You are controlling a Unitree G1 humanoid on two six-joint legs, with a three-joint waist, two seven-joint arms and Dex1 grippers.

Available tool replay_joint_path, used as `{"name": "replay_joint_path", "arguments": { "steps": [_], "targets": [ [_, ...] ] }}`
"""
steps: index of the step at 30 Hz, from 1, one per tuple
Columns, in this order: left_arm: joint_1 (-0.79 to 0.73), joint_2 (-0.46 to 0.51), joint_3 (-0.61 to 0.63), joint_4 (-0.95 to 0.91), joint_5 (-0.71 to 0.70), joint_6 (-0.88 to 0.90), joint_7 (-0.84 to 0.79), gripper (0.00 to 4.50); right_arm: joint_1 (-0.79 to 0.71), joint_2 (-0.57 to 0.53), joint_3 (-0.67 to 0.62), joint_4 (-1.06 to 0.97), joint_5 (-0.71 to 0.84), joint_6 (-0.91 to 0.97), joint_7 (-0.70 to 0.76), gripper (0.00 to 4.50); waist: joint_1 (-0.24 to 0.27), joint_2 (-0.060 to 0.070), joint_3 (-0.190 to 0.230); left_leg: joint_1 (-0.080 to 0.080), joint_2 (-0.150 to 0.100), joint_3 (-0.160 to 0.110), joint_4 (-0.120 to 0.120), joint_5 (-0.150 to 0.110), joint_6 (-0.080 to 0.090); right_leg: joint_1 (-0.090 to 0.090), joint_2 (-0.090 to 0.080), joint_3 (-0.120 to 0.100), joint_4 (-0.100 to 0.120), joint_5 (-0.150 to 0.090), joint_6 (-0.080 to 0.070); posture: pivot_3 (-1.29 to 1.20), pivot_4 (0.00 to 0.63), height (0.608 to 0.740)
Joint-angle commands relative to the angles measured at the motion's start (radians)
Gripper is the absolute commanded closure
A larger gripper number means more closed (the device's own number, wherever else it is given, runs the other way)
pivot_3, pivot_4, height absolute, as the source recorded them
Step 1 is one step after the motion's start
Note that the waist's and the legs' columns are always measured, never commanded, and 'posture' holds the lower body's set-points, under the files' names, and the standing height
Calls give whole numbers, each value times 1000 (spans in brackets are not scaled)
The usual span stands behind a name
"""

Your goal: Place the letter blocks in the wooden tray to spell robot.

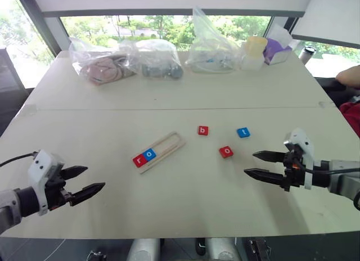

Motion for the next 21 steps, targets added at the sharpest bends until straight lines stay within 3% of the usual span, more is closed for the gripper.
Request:
{"name": "replay_joint_path", "arguments": {
  "steps": [1, 17, 21],
  "targets": [
    [-39, 15, -3, 8, 3, -21, -1, 0, 7, 6, -12, -45, 12, -9, -6, 457, 0, 0, 0, 0, 0, 0, 0, 0, 0, 0, 0, 0, 0, 0, 0, 0, 150, 740],
    [-96, 53, -21, 39, 31, -10, -2, 0, -5, 6, 38, -62, -23, -2, -63, 457, -2, 0, 0, 0, 0, 3, 0, 0, 0, 0, 0, 0, 0, 0, 0, 0, 150, 740],
    [-181, 105, -79, 45, 38, -9, -17, 0, -23, -14, 40, -62, -6, 19, -40, 457, 1, -1, 0, 0, 0, 3, 0, 0, 0, 0, 0, 0, 0, 0, 0, 0, 150, 740]
  ]
}}
